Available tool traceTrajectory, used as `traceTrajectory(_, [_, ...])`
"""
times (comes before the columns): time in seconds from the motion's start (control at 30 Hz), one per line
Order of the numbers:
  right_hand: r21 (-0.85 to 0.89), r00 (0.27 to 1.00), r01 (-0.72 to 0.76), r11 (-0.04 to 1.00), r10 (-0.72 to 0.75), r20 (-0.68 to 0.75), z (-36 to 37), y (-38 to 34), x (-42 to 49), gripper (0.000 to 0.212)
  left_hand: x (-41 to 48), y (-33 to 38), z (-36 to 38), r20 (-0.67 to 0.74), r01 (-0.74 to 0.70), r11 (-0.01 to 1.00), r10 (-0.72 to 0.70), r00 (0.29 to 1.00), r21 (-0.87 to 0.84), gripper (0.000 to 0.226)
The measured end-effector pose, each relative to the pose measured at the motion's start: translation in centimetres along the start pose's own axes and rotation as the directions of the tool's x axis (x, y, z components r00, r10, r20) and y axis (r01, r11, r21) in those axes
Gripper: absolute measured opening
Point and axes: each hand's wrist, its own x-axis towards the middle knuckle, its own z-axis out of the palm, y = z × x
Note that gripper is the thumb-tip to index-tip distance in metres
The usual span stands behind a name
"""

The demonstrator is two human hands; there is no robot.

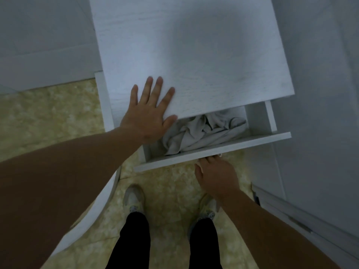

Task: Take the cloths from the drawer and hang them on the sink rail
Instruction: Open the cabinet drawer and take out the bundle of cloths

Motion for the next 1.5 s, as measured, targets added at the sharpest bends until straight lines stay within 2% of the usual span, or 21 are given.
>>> traceTrajectory(0.1, [0.015, 0.96, 0.124, 0.992, -0.116, -0.255, -3.2, 1.0, -0.1, 0.023, -3.8, 1.1, 0.9, -0.003, -0.011, 1.0, 0.011, 1.0, -0.007, 0.077])
traceTrajectory(0.17, [0.05, 0.964, 0.094, 0.994, -0.079, -0.253, -4.9, 1.8, 0.7, 0.029, -6.2, 2.3, 1.6, -0.027, 0.01, 0.997, -0.012, 1.0, -0.074, 0.074])
traceTrajectory(0.2, [0.078, 0.98, 0.06, 0.995, -0.044, -0.196, -5.6, 2.3, 1.3, 0.039, -7.1, 3.2, 1.8, -0.045, -0.003, 0.994, -0.002, 0.999, -0.108, 0.072])
traceTrajectory(0.27, [0.115, 0.999, -0.04, 0.993, 0.039, 0.011, -6.4, 3.6, 2.8, 0.06, -8.1, 5.2, 2.1, -0.083, -0.096, 0.987, 0.086, 0.993, -0.129, 0.063])
traceTrajectory(0.33, [0.107, 0.965, -0.134, 0.985, 0.105, 0.241, -6.4, 5.0, 4.5, 0.079, -7.9, 7.0, 2.4, -0.096, -0.139, 0.979, 0.126, 0.987, -0.146, 0.056])
traceTrajectory(0.43, [0.092, 0.892, -0.232, 0.968, 0.174, 0.417, -5.5, 7.5, 7.3, 0.106, -6.0, 8.7, 2.3, -0.041, 0.026, 0.973, -0.036, 0.998, -0.227, 0.057])
traceTrajectory(0.53, [0.051, 0.82, -0.249, 0.967, 0.183, 0.542, -3.2, 9.3, 9.5, 0.126, -3.3, 9.3, 3.8, 0.118, 0.13, 0.955, -0.102, 0.988, -0.266, 0.084])
traceTrajectory(0.7, [0.049, 0.769, -0.191, 0.98, 0.118, 0.628, 0.3, 9.7, 11.4, 0.142, 0.8, 8.9, 7.1, 0.301, 0.142, 0.956, -0.06, 0.952, -0.258, 0.129])
traceTrajectory(0.8, [0.05, 0.762, -0.172, 0.984, 0.101, 0.64, 1.9, 9.5, 12.1, 0.141, 2.0, 8.7, 9.0, 0.405, 0.141, 0.958, -0.029, 0.914, -0.25, 0.142])
traceTrajectory(0.9, [0.033, 0.773, -0.126, 0.991, 0.078, 0.629, 3.2, 9.2, 12.9, 0.131, 2.8, 9.3, 10.7, 0.423, 0.118, 0.961, -0.002, 0.906, -0.249, 0.135])
traceTrajectory(1.0, [0.058, 0.816, -0.083, 0.995, 0.034, 0.577, 3.6, 9.2, 13.4, 0.105, 2.9, 10.2, 11.7, 0.324, 0.077, 0.963, 0.01, 0.946, -0.257, 0.116])
traceTrajectory(1.07, [0.112, 0.845, -0.064, 0.992, -0.006, 0.535, 2.9, 8.9, 13.1, 0.084, 2.8, 10.5, 11.3, 0.248, 0.053, 0.959, 0.019, 0.968, -0.279, 0.096])
traceTrajectory(1.17, [0.18, 0.889, -0.054, 0.982, -0.035, 0.456, 1.4, 8.0, 12.4, 0.073, 2.9, 10.3, 9.1, 0.224, 0.028, 0.963, 0.034, 0.974, -0.269, 0.065])
traceTrajectory(1.27, [0.178, 0.906, -0.017, 0.984, -0.06, 0.418, -2.1, 6.0, 11.5, 0.048, 2.0, 9.7, 6.1, 0.21, -0.033, 0.974, 0.082, 0.974, -0.224, 0.051])
traceTrajectory(1.4, [0.266, 0.904, 0.027, 0.964, -0.137, 0.406, -8.5, 4.5, 10.2, 0.054, -1.1, 8.7, 0.3, 0.21, -0.078, 0.962, 0.136, 0.968, -0.26, 0.066])
traceTrajectory(1.5, [0.323, 0.906, 0.054, 0.945, -0.183, 0.382, -12.9, 4.0, 9.9, 0.059, -3.0, 7.5, -4.0, 0.096, -0.122, 0.952, 0.155, 0.983, -0.281, 0.069])
